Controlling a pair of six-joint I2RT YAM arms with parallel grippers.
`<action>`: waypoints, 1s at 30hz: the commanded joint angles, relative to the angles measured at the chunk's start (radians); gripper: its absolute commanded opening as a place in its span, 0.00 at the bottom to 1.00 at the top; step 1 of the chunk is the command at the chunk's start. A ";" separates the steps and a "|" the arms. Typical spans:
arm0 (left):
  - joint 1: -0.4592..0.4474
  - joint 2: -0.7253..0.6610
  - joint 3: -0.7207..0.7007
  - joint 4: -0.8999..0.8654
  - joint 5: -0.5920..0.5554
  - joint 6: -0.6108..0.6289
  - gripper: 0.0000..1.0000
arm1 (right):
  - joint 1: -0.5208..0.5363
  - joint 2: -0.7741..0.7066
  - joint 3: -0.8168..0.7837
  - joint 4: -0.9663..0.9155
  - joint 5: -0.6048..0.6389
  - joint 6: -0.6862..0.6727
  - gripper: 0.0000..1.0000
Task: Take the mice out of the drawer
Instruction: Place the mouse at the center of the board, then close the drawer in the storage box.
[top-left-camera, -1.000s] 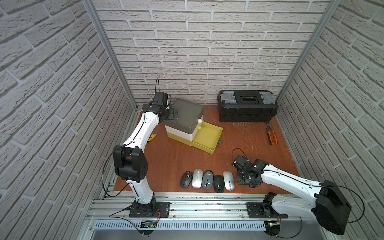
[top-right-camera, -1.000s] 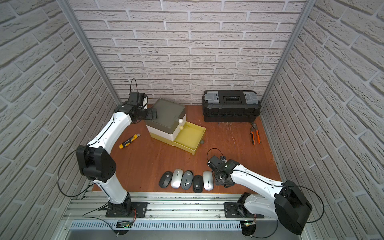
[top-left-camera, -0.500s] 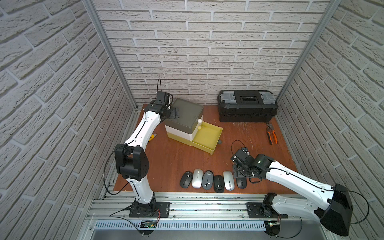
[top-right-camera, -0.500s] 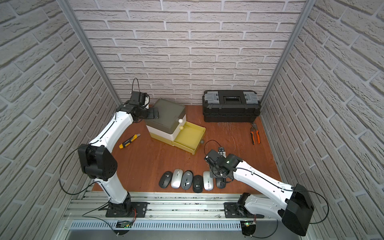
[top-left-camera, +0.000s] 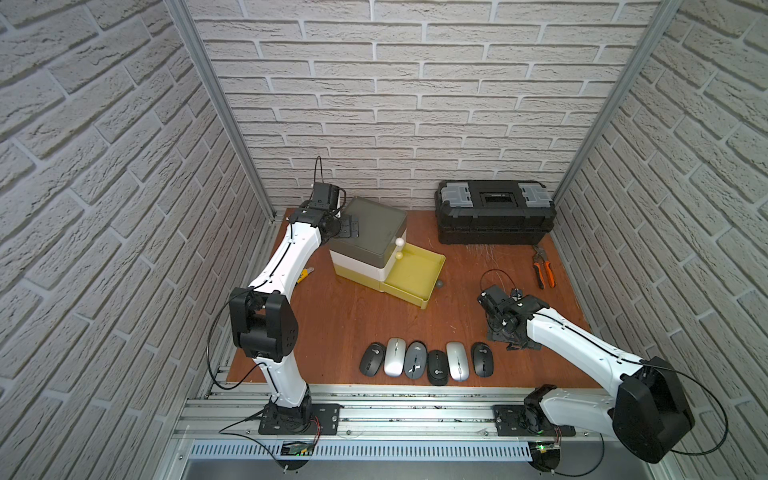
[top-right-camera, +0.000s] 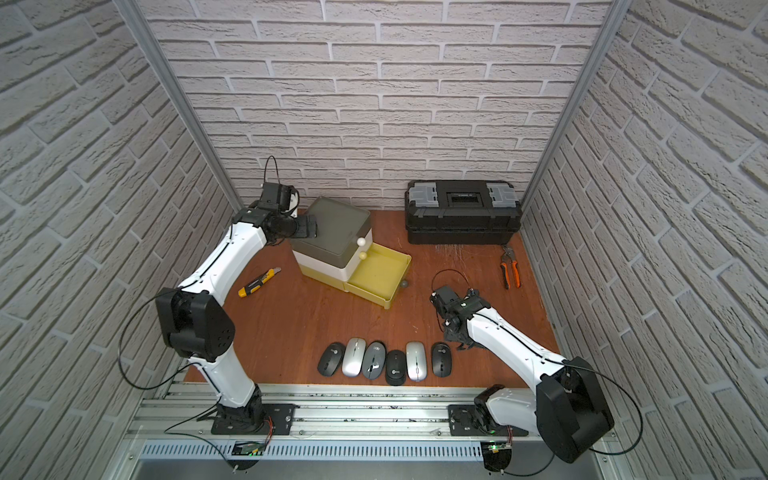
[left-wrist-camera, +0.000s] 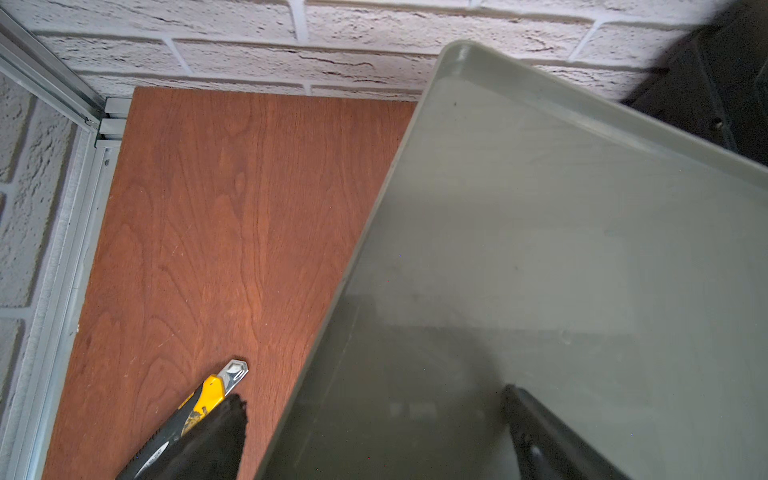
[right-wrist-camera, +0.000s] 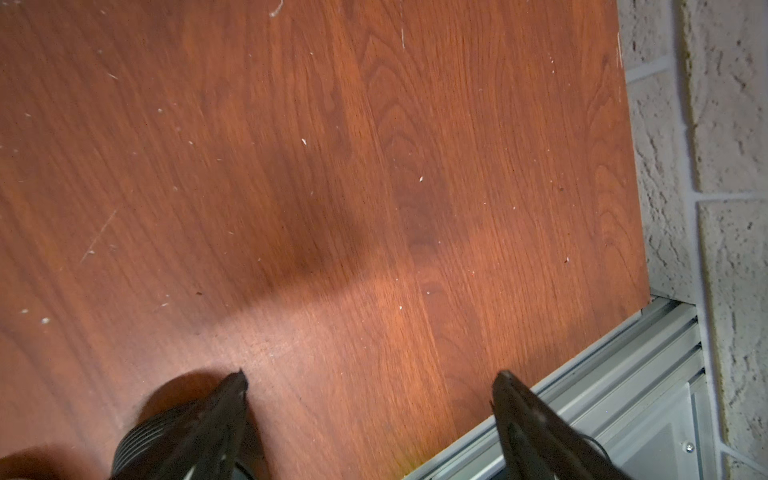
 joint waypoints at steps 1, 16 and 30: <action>0.003 -0.013 0.007 0.002 -0.007 0.021 0.98 | 0.002 0.031 0.005 0.015 -0.049 -0.019 0.93; -0.009 0.034 0.004 0.013 0.051 -0.007 0.98 | -0.012 0.389 0.326 0.354 -0.186 -0.278 0.95; -0.051 0.029 -0.069 0.028 0.084 -0.017 0.98 | -0.019 0.732 0.615 0.551 -0.515 -0.301 0.93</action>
